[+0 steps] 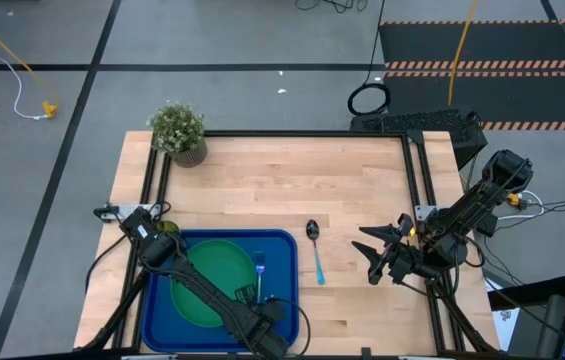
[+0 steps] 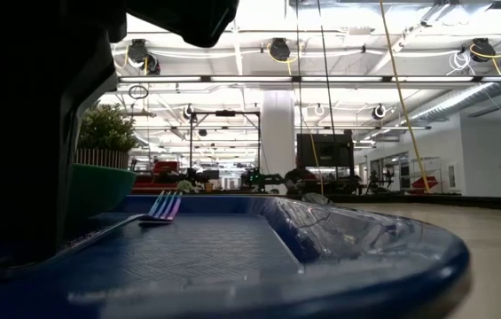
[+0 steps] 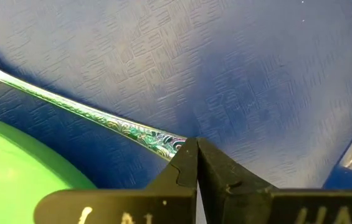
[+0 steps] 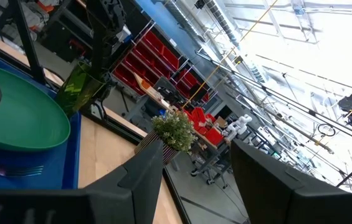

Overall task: Pick and place plate/cup/fork/spoon on tray
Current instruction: Put the blue fork to the right of the green plate on the dark blue tray, then put the blue spoon to the right of the blue fork on the dark blue tray

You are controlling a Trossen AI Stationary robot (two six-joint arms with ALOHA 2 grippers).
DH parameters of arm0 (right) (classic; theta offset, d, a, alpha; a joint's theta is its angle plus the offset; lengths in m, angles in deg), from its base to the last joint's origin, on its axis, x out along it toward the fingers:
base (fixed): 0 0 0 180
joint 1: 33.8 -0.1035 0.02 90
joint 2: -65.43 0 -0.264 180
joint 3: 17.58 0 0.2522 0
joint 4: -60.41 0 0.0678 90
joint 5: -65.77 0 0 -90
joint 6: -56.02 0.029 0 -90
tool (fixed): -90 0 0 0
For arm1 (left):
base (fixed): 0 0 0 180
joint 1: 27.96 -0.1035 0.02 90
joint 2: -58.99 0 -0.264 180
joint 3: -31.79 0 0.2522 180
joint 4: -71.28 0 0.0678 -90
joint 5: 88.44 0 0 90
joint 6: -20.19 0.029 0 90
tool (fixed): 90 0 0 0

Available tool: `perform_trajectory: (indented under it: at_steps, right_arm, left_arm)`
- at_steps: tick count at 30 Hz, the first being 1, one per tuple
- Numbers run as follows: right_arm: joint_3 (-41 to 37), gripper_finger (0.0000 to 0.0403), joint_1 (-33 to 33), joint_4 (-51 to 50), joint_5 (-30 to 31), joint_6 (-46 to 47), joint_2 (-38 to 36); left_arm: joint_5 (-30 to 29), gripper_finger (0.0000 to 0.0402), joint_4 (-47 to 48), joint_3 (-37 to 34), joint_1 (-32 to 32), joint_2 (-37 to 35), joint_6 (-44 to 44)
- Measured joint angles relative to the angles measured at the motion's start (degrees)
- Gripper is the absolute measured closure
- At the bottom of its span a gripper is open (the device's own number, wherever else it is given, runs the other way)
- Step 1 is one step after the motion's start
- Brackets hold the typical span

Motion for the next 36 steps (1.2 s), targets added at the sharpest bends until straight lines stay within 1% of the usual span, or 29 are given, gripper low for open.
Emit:
perform_trajectory:
  at_steps: [9, 14, 17, 21, 24, 26, 28, 31, 33, 36]
  right_arm:
    - [0.0, 0.022, 0.0, 0.01, -0.02, 0.0, 0.0]
    - [0.0, 0.022, 0.0, 0.0, 0.0, 0.4, 0.0]
    - [0.0, 0.022, 0.0, -0.01, -0.06, 3.03, 0.0]
    - [0.0, 0.022, 0.0, -0.46, -0.18, 10.0, 0.0]
    - [0.0, 0.022, 0.16, -0.84, 0.0, 18.14, 0.0]
    - [0.02, 0.022, 0.78, -1.64, 0.94, 26.84, 0.02]
    - [0.02, 0.022, 1.84, -3.7, 4.28, 37.13, 0.01]
    - [0.02, 0.022, 3.11, -10.37, 7.9, 49.88, 0.02]
    - [0.21, 0.022, 3.15, -14.86, 9.03, 57.66, 0.08]
    - [2.29, 0.022, 3.13, -22.71, 8.95, 67.67, 0.71]
  left_arm:
    - [0.28, 0.0398, 0.05, -0.03, -0.02, 0.0, 0.23]
    - [0.74, 0.04, 1.21, 1.94, -0.28, 0.17, 1.46]
    - [0.17, 0.0399, 1.54, 3.53, -0.6, 0.17, 2.04]
    - [-3.84, 0.0399, 1.4, 5.96, -0.81, 0.17, 4.3]
    - [-8.86, 0.0399, 3.04, 8.63, -0.83, 0.17, 7.01]
    - [-13.25, 0.0398, 5.33, 10.96, -0.81, 0.17, 8.6]
    - [-17.83, 0.0397, 8.39, 13.35, -0.85, 0.15, 10.31]
    - [-23.59, 0.0396, 11.56, 15.59, -0.85, 0.1, 12.41]
    - [-26.03, 0.0395, 13.27, 16.15, -0.72, 0.09, 13.35]
    - [-30.07, 0.0395, 15.17, 15.91, -0.31, 0.09, 13.56]
